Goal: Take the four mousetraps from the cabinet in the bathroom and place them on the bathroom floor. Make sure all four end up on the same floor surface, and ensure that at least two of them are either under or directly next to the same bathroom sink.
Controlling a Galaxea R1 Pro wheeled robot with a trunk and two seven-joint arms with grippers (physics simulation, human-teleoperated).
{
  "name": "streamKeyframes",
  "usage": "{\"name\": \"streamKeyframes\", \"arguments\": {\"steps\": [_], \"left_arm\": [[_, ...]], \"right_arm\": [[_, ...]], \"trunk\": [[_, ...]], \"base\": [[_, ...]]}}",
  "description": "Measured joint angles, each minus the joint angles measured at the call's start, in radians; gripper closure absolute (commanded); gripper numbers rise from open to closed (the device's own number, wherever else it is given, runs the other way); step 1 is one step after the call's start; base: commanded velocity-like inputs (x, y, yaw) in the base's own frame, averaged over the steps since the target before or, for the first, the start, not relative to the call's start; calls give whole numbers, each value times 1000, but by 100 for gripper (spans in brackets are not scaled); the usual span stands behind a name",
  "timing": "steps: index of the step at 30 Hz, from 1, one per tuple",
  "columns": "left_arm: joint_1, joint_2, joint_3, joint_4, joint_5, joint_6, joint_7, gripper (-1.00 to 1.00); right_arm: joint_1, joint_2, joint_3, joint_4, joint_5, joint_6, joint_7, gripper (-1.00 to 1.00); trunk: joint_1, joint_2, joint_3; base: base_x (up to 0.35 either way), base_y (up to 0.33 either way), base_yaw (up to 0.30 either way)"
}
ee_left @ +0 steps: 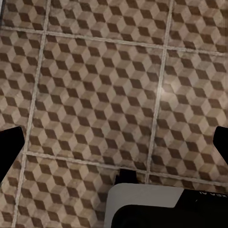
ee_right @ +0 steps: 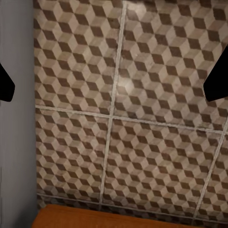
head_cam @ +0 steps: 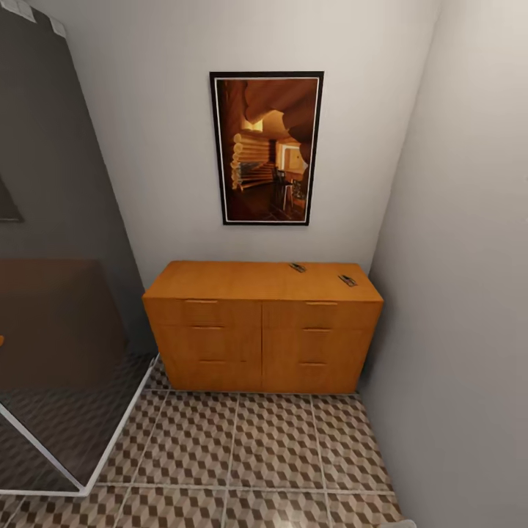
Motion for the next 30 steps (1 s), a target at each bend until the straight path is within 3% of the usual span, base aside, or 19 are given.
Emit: {"name": "streamKeyframes", "arguments": {"steps": [30], "left_arm": [[0, 0, 0, 0, 0, 0, 0, -100]], "right_arm": [[0, -7, 1, 9, 2, -27, 1, -100]], "trunk": [[0, 0, 5]], "base": [[24, 0, -27]]}}
